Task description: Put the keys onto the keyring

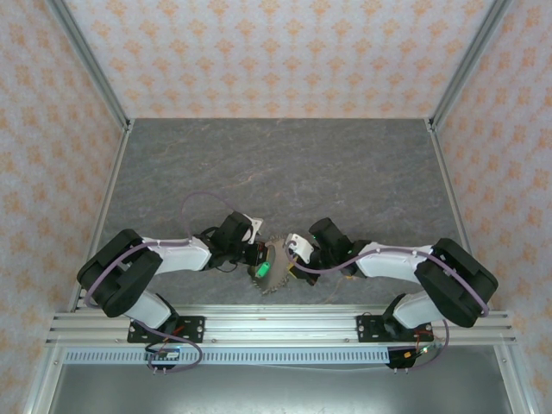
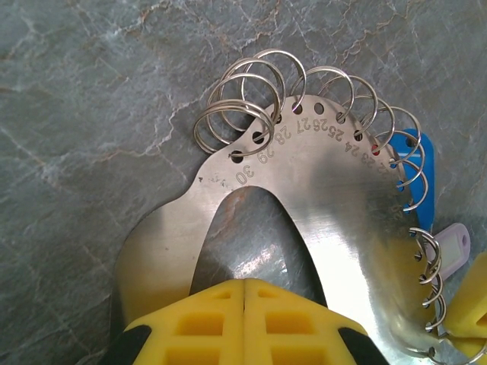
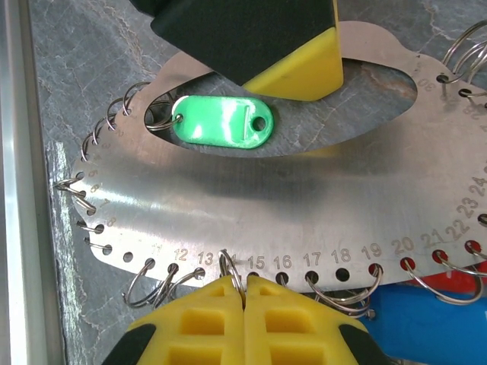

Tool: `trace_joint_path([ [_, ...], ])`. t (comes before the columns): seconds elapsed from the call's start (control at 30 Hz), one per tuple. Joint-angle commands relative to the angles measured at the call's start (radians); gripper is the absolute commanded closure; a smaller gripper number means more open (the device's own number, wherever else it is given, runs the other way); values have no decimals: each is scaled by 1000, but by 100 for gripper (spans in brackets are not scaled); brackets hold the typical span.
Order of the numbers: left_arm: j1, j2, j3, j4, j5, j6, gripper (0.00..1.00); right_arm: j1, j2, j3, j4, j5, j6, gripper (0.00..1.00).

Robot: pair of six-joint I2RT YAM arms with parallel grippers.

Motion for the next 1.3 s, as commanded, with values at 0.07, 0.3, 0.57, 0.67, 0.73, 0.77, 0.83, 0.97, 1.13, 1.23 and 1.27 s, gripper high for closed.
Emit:
trace_joint_path([
  [0.07, -21, 33, -10, -86, -26, -9, 97, 19, -14, -10, -24, 136, 81, 100],
  [0.3, -22, 41, -5, -87, -27, -9, 97, 30, -37, -90, 39, 149, 138, 100],
  [0.57, -24, 38, -4, -92, -29, -7, 97, 32, -67, -87, 109, 175, 145, 100],
  [0.67, -25, 40, 3, -101, -27, 0, 97, 32, -114, -120, 220, 185, 167, 100],
  [0.73, -27, 40, 2, -102, -28, 4, 97, 32, -141, -127, 251, 167, 170, 100],
  [0.77, -27, 42, 2, -101, -28, 5, 97, 32, -146, -129, 258, 162, 172, 100],
  [0.83, -28, 42, 3, -100, -25, 5, 98, 30, -144, -129, 270, 144, 169, 100],
  [0.97, -32, 42, 6, -95, -17, 10, 97, 29, -136, -140, 323, 155, 167, 100],
  [1.13, -33, 39, 14, -103, -12, 17, 97, 13, -149, -152, 427, 146, 184, 100],
  [1.23, -33, 33, 21, -110, -12, 23, 97, -3, -171, -161, 475, 97, 201, 100],
  [1.27, -33, 31, 24, -114, -9, 24, 97, -6, -180, -163, 486, 85, 205, 100],
])
